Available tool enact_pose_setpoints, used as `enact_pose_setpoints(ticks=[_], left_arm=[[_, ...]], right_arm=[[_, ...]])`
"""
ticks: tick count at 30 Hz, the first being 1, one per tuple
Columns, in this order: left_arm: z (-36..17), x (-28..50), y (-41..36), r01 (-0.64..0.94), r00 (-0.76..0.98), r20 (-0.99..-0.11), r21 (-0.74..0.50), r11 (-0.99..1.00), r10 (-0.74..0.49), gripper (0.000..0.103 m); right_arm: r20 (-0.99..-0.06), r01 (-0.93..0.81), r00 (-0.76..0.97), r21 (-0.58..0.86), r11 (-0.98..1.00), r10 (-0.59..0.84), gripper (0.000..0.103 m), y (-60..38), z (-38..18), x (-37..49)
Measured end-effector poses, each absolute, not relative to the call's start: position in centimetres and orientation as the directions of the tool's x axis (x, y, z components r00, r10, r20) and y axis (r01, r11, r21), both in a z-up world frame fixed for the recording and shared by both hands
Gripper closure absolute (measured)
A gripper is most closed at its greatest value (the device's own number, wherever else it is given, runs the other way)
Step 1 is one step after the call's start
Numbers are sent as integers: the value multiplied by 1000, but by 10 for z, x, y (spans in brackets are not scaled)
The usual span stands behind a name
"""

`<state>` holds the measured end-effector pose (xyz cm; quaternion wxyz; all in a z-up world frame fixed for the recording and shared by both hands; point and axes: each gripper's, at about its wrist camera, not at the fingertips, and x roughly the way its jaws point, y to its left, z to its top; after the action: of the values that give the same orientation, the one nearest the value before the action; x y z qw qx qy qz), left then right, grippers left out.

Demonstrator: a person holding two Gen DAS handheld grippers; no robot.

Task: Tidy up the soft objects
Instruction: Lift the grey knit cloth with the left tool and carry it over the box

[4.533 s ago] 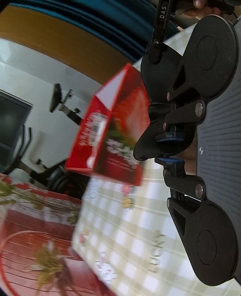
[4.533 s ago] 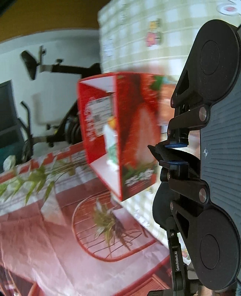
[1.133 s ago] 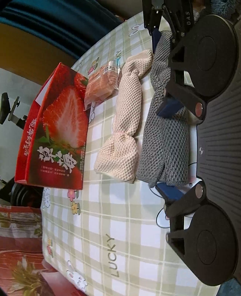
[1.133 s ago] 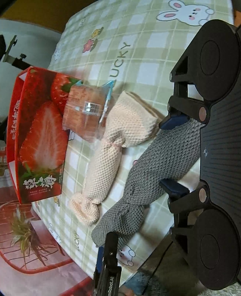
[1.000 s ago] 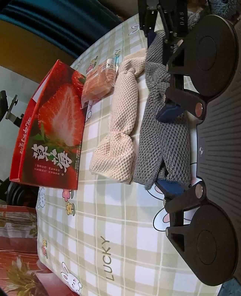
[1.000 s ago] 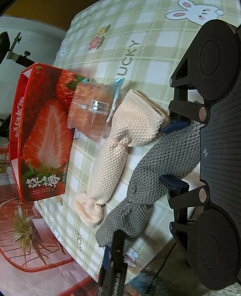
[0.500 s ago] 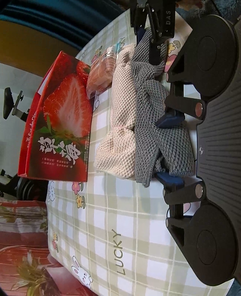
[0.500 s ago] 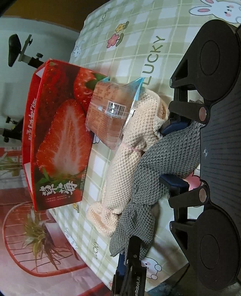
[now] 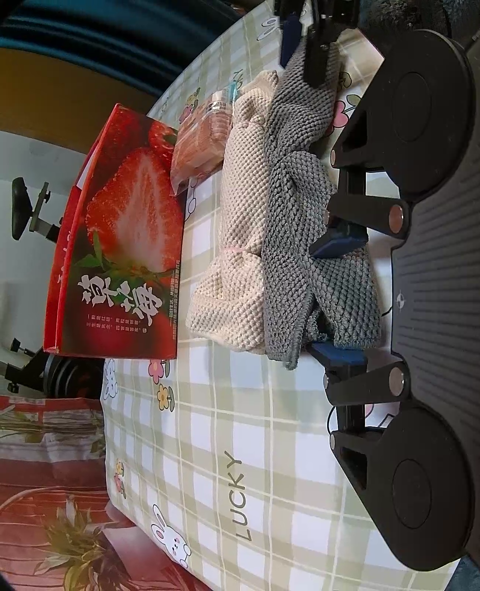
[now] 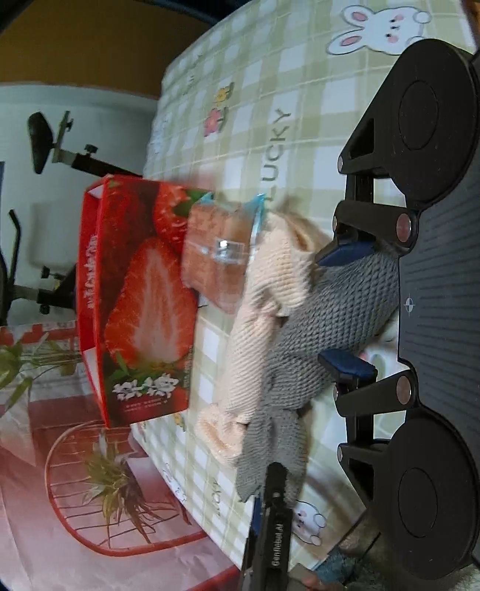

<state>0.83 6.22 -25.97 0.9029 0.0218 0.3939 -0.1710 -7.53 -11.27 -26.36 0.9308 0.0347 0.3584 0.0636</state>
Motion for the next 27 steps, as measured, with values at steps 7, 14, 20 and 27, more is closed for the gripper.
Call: enact_pose_setpoints(ticks=[7, 14, 20, 27], left_arm=[[-261, 7, 63, 328, 634, -714, -99, 939, -297, 52], [-261, 6, 63, 334, 636, -710, -100, 937, -303, 51], [-261, 4, 66, 357, 619, -705, -140, 923, -347, 79], [-262, 2, 64, 378, 605, -704, -159, 912, -373, 86]], right_arm=[[-670, -75, 724, 159, 984, 163, 63, -117, -276, -74], [-662, -93, 729, 158, 983, 175, 80, -113, -278, -74], [-662, -128, 722, 158, 979, 201, 91, -108, -278, -72], [-659, -157, 717, 168, 973, 229, 93, -104, -276, -72]])
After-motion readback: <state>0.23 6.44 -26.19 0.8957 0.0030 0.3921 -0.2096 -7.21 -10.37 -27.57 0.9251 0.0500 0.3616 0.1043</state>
